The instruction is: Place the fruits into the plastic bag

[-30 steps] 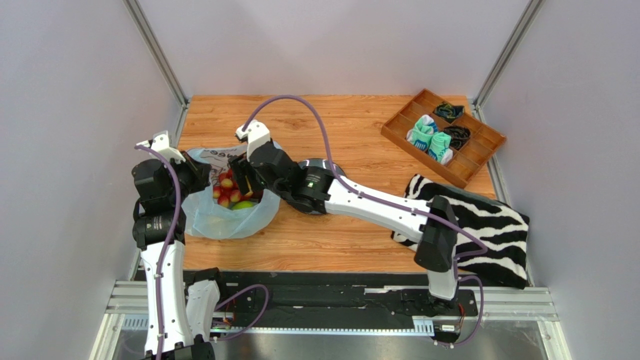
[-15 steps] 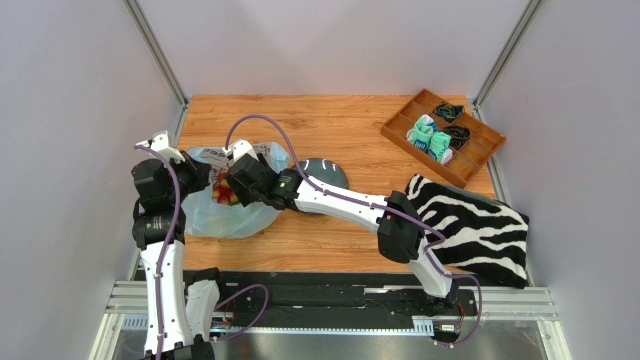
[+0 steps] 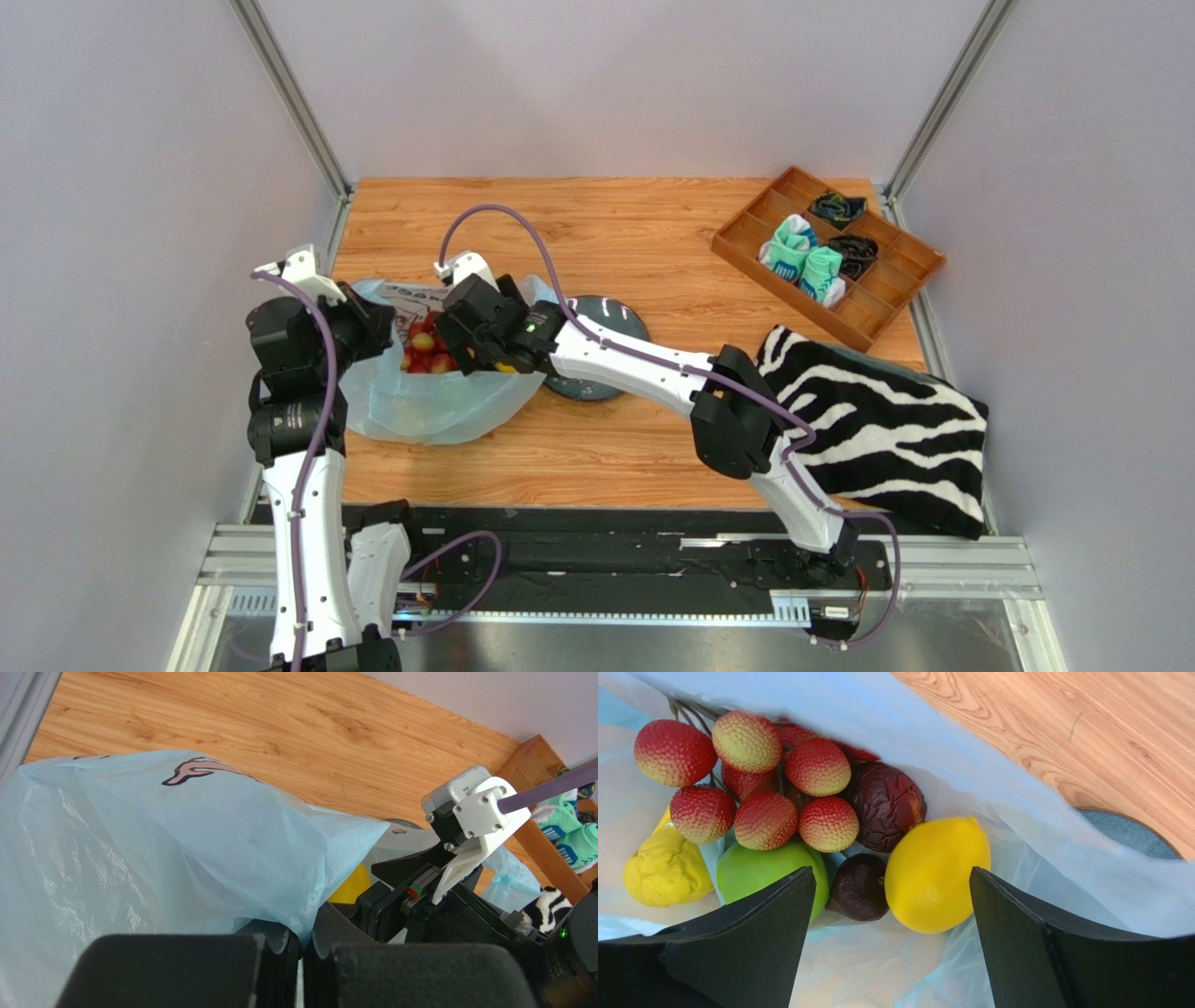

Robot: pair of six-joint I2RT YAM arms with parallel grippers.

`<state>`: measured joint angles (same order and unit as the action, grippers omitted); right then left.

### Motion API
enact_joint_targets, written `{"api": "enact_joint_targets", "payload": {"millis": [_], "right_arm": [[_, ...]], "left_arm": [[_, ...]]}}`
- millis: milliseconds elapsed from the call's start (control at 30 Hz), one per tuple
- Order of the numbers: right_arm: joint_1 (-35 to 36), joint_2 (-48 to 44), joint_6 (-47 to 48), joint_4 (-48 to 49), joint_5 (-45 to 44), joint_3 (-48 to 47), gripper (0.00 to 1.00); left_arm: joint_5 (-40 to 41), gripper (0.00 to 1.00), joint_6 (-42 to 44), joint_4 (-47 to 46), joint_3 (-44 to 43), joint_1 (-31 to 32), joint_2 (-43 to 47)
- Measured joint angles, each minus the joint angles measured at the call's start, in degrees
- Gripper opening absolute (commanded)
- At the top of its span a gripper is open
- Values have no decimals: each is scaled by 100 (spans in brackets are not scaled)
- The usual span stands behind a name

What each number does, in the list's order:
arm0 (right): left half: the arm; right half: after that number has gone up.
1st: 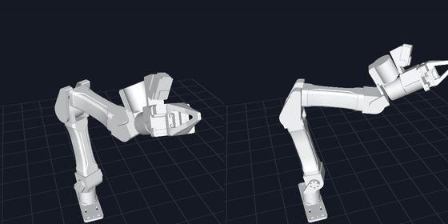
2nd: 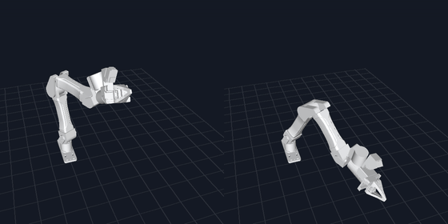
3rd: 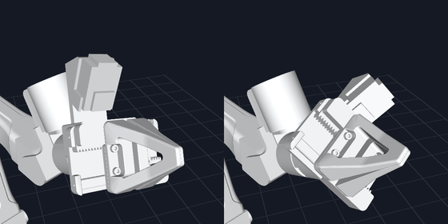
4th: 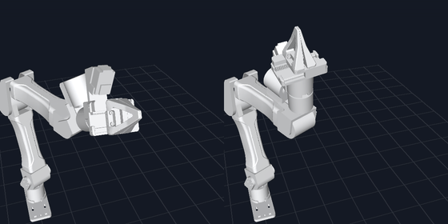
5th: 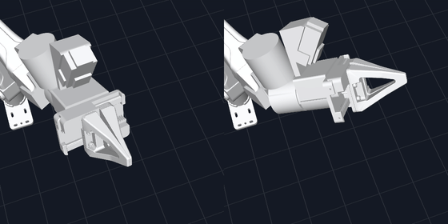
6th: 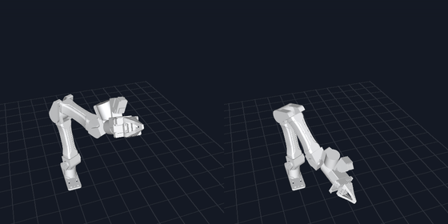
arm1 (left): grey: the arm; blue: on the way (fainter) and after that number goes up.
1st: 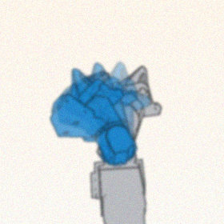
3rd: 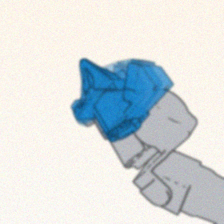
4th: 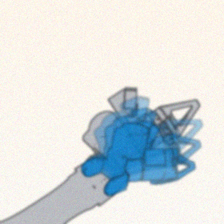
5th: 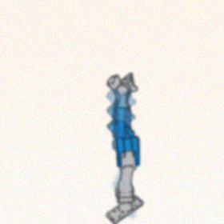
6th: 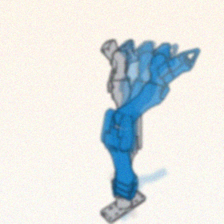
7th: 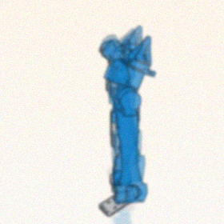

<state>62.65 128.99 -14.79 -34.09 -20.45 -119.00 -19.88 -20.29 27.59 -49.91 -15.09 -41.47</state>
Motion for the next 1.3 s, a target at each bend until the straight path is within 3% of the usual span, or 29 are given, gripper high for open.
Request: {"api": "enact_joint_targets", "payload": {"millis": [600,1000,1300], "right_arm": [[28,-210,11,105,396,197,82],[214,-2625,393,1311,1222,1792,83],[-114,-3954,448,2072,1137,2863,83]], "left_arm": [[-59,0,0,-2,0,0,-13],[-61,0,0,-7,0,-4,-42],[-61,0,0,-9,0,-4,-52]]}}
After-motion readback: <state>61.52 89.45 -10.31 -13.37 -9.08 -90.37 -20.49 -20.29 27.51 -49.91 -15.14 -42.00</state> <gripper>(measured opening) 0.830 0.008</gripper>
